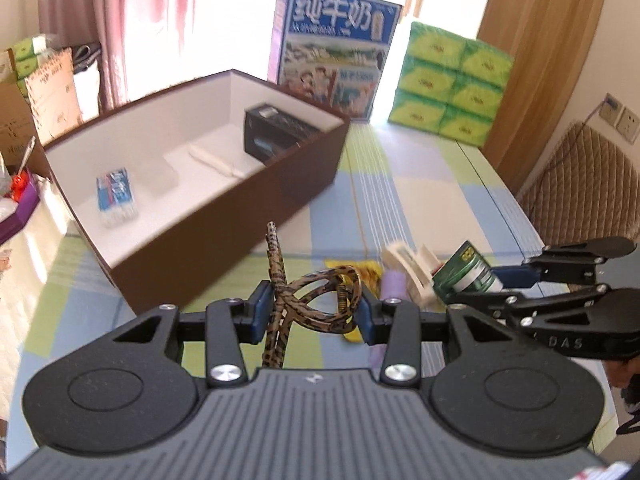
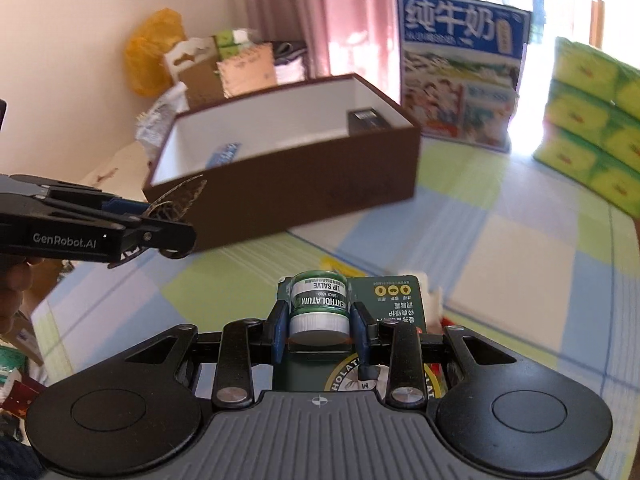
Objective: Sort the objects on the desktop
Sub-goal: 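Carry the hair tie and ointment card over the brown box with both tools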
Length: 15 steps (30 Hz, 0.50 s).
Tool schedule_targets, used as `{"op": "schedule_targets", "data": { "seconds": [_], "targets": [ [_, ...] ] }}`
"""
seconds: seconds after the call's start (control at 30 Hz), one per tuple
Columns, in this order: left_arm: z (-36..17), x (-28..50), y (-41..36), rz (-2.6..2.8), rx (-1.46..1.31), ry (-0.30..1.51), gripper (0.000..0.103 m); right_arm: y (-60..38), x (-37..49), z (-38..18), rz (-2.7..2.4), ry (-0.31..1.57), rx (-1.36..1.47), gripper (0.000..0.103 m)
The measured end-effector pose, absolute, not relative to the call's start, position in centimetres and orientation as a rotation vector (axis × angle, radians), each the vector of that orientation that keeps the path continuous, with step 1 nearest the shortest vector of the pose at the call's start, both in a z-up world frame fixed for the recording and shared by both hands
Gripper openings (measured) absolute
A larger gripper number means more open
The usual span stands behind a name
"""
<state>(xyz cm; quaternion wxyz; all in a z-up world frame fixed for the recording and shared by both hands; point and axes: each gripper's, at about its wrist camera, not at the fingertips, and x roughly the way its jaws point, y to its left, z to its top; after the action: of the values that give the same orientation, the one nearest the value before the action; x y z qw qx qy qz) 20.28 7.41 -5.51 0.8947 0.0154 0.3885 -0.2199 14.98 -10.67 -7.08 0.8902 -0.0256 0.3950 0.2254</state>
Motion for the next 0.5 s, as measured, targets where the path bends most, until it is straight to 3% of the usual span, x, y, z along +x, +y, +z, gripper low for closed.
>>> {"op": "schedule_targets", "data": {
  "seconds": [0.5],
  "targets": [
    [-1.4,26.7,11.6,-0.359,-0.046,0.712,0.037,-5.6,23.7,-3.2,0.629,0.706,-0.079,0.030]
  ]
}}
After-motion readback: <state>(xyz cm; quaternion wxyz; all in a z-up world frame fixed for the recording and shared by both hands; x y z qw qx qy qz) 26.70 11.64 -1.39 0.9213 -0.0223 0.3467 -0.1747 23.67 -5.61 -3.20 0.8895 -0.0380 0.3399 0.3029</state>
